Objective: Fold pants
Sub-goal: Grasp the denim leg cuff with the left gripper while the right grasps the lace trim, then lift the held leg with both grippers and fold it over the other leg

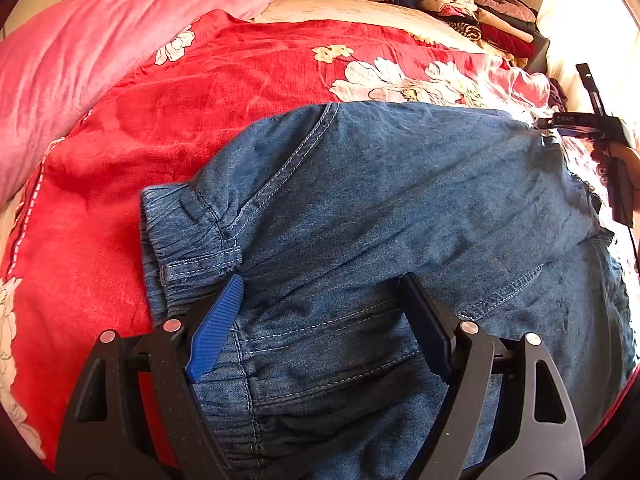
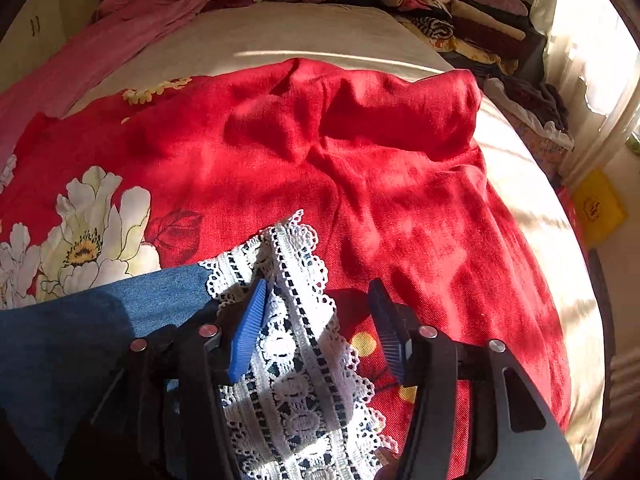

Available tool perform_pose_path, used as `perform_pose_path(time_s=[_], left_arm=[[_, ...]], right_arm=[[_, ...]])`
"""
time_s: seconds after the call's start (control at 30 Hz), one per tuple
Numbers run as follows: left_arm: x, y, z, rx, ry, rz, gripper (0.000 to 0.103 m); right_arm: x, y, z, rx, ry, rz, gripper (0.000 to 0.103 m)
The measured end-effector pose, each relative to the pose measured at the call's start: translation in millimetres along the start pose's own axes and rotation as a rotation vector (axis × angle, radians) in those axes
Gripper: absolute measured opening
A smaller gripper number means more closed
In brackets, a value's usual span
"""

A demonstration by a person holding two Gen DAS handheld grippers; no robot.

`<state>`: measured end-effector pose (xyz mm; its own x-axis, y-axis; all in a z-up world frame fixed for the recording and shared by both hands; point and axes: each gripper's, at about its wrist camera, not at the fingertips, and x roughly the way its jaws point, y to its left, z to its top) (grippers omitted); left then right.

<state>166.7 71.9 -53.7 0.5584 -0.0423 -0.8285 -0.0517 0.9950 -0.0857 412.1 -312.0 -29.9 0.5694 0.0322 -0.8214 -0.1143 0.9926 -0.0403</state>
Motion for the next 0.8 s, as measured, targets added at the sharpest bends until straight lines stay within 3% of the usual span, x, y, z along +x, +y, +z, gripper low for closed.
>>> perform_pose_path(time_s=[0.13,0.2,0.43,0.63,0.67,0.7,0.8], left_arm=[[-14,3,1,-0.010,-0.021,-0.032,0.073],[-31,8,2,-0.028,-0.059,-0.042,0.079],[-58,40,12,-0.088,-0.110,0.030,0.081],[-57,63,22,-0.111,-0.099,0.068,0.082],[-54,67,25,-0.109,-0.091,0.070,0.082],[-53,69,26,-0.107,-0.086,0.072,0.082],[-41,74,30,-0.099,-0.060,0.081,0.082]], right_arm=[[-47,-3,-8,-0.035,-0.083,0.009,0.071],[-73,9,-16,-0.104,-0.120,0.048,0.077],[-141,86,-47,-0.303,-0.164,0.265,0.077],[-166,169,-68,-0.450,-0.137,0.427,0.077],[-166,181,-69,-0.471,-0.127,0.446,0.079],[-165,191,-72,-0.490,-0.123,0.453,0.090],[-159,221,-77,-0.562,-0.119,0.445,0.093]])
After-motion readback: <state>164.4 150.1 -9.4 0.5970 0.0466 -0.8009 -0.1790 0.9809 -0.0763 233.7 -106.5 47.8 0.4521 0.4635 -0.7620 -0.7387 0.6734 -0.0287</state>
